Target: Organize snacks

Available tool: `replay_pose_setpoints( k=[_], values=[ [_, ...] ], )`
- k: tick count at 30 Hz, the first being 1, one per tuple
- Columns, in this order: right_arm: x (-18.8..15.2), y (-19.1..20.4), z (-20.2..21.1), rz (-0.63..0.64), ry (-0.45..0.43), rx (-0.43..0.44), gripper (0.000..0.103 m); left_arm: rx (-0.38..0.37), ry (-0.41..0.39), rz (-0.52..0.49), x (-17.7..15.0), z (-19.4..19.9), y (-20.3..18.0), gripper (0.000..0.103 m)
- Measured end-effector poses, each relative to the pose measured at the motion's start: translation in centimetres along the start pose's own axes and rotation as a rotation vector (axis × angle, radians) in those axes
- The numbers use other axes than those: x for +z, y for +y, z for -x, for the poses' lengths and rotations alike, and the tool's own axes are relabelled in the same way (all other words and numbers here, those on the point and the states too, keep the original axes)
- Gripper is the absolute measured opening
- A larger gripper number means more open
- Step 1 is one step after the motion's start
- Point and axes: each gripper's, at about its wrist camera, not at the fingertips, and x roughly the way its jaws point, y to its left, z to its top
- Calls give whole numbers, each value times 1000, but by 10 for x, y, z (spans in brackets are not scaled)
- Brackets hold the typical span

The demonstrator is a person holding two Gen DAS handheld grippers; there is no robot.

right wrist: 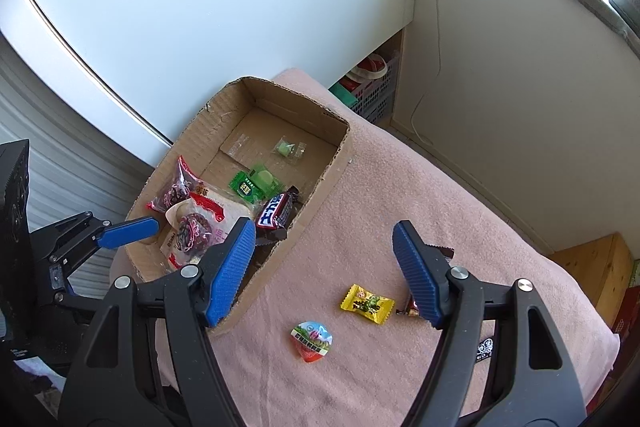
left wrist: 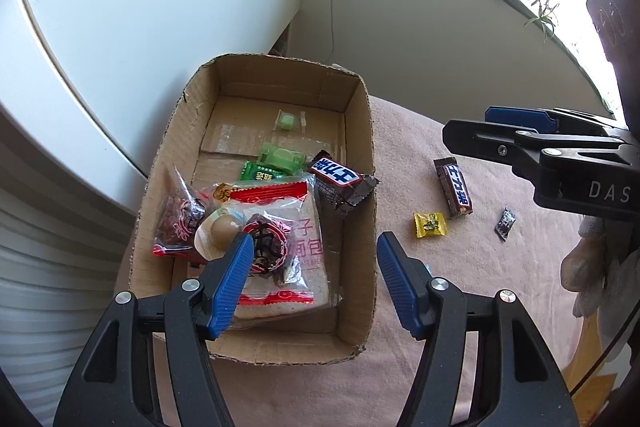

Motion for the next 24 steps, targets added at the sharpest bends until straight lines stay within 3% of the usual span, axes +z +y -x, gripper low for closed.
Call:
replay_pose_setpoints(
  k=[10,18,24],
  values=[
    [-41,-60,24,-78,-34,-41,74,-50,21,-56,-16,-2,-35,64],
    [-90,-108,26,-97,24,-113,74,-88,25,-137,-31,-4,-78,64],
    [-124,-128,19,-51,84,-116,74,-132,23,-91,-53,-10,-101,63]
  ],
)
